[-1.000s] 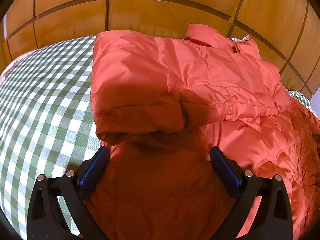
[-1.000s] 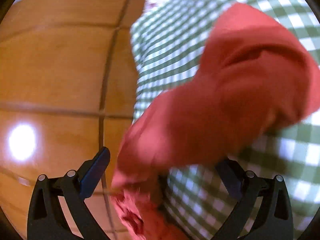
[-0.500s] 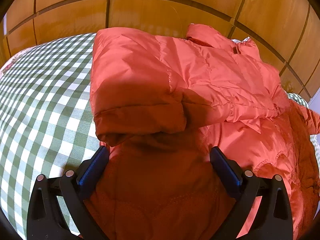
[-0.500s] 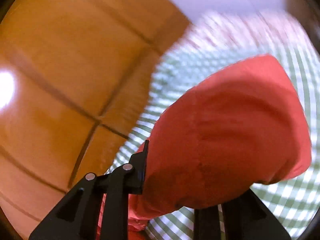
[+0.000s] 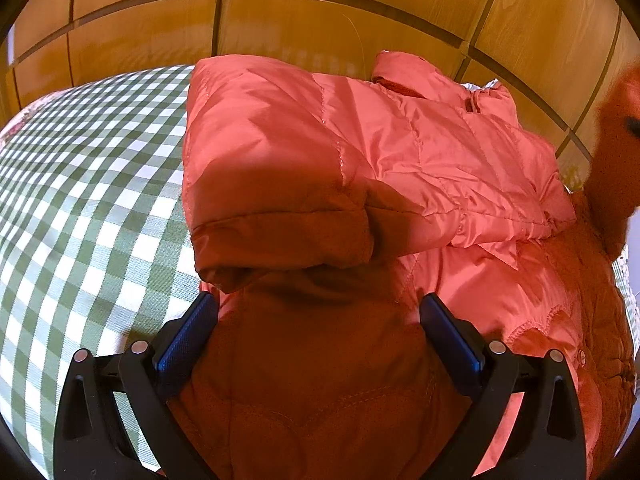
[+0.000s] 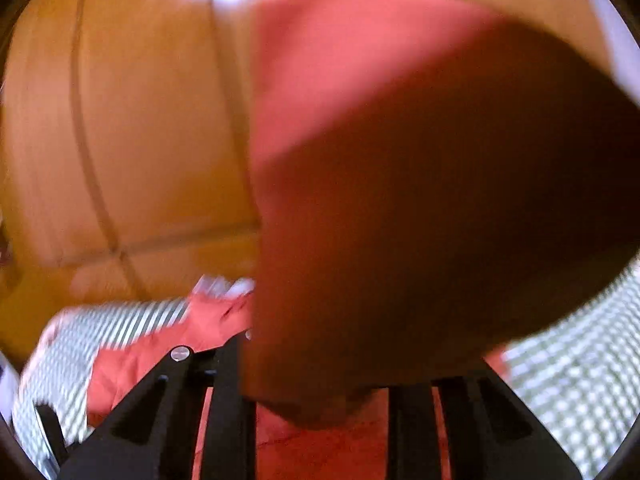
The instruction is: Fold small clothes
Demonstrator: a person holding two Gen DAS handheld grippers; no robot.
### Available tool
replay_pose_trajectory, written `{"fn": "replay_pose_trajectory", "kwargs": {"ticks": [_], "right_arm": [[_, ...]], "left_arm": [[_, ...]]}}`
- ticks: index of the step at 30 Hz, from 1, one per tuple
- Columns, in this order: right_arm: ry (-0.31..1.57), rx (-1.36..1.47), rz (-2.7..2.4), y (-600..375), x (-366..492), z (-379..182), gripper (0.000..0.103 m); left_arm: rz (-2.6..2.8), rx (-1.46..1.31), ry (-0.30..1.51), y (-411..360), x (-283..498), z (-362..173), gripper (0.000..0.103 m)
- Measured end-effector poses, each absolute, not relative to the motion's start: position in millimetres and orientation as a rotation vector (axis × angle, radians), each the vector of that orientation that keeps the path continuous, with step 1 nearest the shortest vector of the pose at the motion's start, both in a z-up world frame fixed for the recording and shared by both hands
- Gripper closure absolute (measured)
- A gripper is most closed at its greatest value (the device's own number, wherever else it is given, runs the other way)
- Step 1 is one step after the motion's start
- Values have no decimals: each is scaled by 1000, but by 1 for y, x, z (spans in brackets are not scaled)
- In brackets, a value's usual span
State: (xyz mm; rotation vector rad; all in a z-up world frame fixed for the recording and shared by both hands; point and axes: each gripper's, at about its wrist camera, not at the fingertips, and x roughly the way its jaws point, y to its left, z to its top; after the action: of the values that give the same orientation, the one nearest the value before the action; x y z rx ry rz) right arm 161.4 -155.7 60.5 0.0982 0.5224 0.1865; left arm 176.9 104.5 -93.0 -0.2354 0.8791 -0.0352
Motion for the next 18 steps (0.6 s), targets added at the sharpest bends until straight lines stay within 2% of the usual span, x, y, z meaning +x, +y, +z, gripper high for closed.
{"fn": "replay_pose_trajectory", "kwargs": {"ticks": [1, 3, 4, 5, 7, 9, 12, 18], "right_arm": [[566, 49, 215, -134, 166, 44, 75], [659, -48, 287, -98, 170, 10, 58], [715, -96, 323, -82, 170, -7, 40], [747, -135, 338, -72, 167, -18, 27], [741, -250, 343, -56, 148, -32, 20], [709, -299, 363, -59, 137, -27, 9], [657, -251, 379, -79, 113, -13, 3], [605, -44, 263, -156, 104, 14, 2]], "left_arm": [[-35, -237, 879, 104, 177, -93, 3], [-37, -242, 878, 105, 177, -93, 3], [-39, -245, 877, 105, 177, -92, 3], [-39, -248, 877, 106, 176, -92, 3], [-41, -254, 875, 107, 176, -92, 3], [-43, -258, 874, 107, 175, -92, 3], [-46, -265, 868, 108, 174, -91, 3], [-43, -312, 827, 110, 165, -69, 3]]}}
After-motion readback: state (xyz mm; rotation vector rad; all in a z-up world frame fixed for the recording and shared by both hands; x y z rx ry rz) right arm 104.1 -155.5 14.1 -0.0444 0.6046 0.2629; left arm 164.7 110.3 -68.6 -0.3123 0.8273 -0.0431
